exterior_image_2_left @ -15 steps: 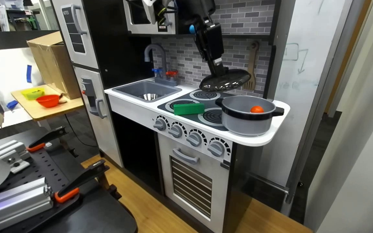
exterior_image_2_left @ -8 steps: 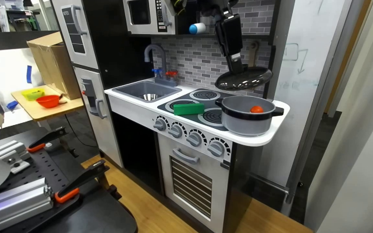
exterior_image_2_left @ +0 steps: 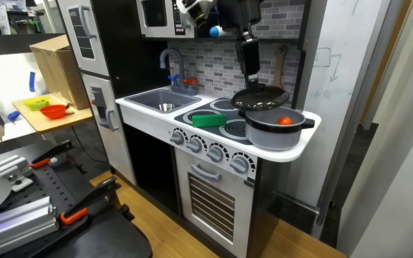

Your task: Take off the lid from the pot, place the white object inside, and cover it with the lid

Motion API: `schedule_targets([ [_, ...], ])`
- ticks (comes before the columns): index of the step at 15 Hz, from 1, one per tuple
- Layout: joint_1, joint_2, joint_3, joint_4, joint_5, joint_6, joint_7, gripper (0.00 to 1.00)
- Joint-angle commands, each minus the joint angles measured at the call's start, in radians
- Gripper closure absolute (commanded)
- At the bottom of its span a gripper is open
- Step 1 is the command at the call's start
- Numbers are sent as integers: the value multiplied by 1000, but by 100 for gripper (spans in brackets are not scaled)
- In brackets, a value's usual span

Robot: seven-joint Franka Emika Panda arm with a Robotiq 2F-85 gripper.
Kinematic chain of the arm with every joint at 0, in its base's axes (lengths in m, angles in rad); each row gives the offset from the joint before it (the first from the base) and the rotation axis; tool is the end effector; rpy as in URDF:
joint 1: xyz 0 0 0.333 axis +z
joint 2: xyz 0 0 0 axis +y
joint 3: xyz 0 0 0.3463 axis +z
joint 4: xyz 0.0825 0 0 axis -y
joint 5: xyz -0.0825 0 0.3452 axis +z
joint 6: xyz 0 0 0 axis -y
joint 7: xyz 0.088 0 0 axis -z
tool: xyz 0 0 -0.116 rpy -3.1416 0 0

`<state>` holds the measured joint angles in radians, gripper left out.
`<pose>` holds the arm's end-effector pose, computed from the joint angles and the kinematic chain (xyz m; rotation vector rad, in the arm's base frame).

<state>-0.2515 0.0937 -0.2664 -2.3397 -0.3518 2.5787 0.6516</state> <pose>0.4415 -0.2451 0.3605 2.6315 -1.2415 0.2320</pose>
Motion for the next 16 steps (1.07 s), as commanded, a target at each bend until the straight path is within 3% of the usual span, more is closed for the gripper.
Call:
schedule_targets([
  [1, 9, 29, -17, 41, 33, -30, -30, 92],
  [16, 19, 95, -56, 108, 12, -65, -9, 92],
])
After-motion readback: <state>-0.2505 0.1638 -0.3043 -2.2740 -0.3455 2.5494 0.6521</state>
